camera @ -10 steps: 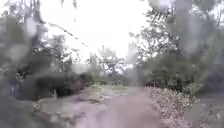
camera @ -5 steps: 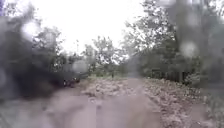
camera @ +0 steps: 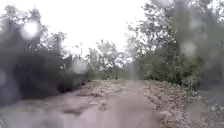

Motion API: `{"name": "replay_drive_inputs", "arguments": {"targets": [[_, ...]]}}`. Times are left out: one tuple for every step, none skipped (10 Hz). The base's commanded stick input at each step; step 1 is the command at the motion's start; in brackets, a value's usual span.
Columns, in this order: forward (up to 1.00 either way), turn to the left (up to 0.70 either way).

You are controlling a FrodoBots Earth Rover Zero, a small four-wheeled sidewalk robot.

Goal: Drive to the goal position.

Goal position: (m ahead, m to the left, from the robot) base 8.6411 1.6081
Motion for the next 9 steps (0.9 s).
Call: {"name": "replay_drive_inputs", "arguments": {"targets": [[0.7, 0.0], [0.7, 0.0], [0.7, 0.0], [0.7, 0.0], [0.7, 0.0], [0.7, 0.0], [0.7, 0.0], [0.7, 0.0], [0.7, 0.0]]}}
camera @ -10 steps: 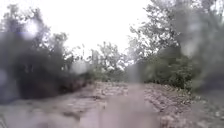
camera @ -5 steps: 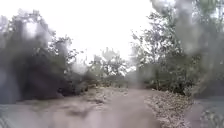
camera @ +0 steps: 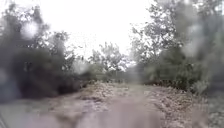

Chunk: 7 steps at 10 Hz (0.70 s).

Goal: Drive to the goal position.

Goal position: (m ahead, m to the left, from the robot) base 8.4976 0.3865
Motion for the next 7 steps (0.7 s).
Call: {"name": "replay_drive_inputs", "arguments": {"targets": [[0.7, 0.0], [0.7, 0.0], [0.7, 0.0], [0.7, 0.0], [0.7, 0.0], [0.7, 0.0], [0.7, 0.0]]}}
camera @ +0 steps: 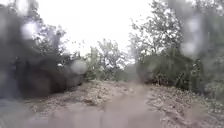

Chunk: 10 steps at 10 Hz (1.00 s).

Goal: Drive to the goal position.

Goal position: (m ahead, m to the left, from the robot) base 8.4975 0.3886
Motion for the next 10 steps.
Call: {"name": "replay_drive_inputs", "arguments": {"targets": [[0.7, 0.0], [0.7, 0.0], [0.7, 0.0], [0.7, 0.0], [0.7, 0.0], [0.7, -0.02], [0.7, -0.06], [0.7, -0.14], [0.7, -0.07], [0.7, 0.0]]}}
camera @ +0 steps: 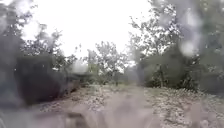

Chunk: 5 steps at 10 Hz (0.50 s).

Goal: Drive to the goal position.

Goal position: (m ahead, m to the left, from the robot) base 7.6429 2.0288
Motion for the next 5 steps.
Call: {"name": "replay_drive_inputs", "arguments": {"targets": [[0.7, -0.05], [0.7, -0.06], [0.7, 0.0], [0.7, 0.0], [0.7, 0.0]]}}
